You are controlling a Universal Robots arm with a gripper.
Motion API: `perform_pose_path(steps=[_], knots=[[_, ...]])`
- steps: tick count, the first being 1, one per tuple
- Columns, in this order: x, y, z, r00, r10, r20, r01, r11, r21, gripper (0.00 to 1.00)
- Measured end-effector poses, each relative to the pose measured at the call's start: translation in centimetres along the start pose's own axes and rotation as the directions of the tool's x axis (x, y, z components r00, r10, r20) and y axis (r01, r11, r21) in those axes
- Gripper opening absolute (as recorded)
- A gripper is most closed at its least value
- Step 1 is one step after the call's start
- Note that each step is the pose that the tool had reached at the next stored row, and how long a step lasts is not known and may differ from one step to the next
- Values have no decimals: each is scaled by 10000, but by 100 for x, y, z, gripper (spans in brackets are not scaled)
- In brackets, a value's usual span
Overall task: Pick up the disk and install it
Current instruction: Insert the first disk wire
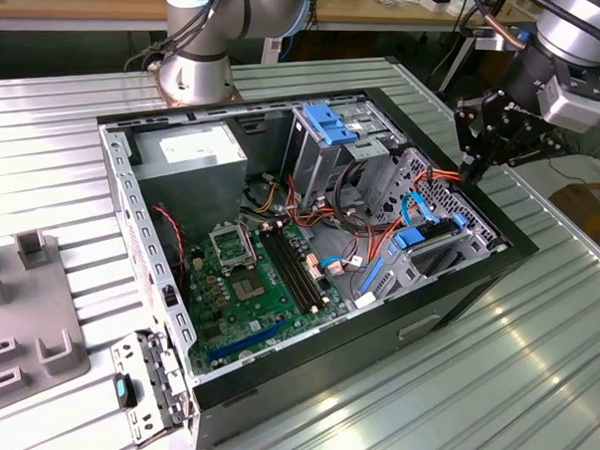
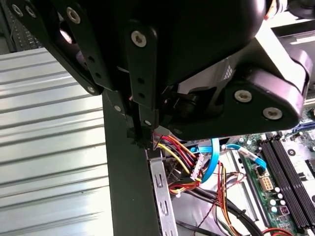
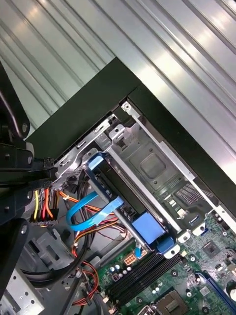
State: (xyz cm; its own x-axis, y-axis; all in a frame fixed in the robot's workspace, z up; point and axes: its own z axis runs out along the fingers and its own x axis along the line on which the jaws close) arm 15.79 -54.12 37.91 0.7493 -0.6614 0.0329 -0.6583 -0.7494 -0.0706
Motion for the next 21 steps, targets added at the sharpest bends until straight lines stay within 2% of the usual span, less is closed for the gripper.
perform_pose_path(steps=[3,6,8,9,14,17,18,19,20,21], knots=[[-9,8,1,9986,525,-37,-525,9986,-17,18],[-14,13,7,9920,1259,-92,-1259,9920,-36,18],[-20,18,20,9865,1632,-125,-1632,9866,-49,18],[-28,25,25,9822,1873,-146,-1874,9823,-55,18],[-97,86,27,9738,2266,-174,-2267,9739,-60,18],[-103,90,26,9727,2313,-178,-2315,9728,-62,18],[-103,90,28,9690,2463,-189,-2465,9691,-64,18],[-103,90,30,9623,2712,-210,-2714,9624,-68,18],[-103,91,31,9579,2863,-223,-2866,9580,-70,18],[-103,91,34,9510,3083,-240,-3085,9512,-73,18]])
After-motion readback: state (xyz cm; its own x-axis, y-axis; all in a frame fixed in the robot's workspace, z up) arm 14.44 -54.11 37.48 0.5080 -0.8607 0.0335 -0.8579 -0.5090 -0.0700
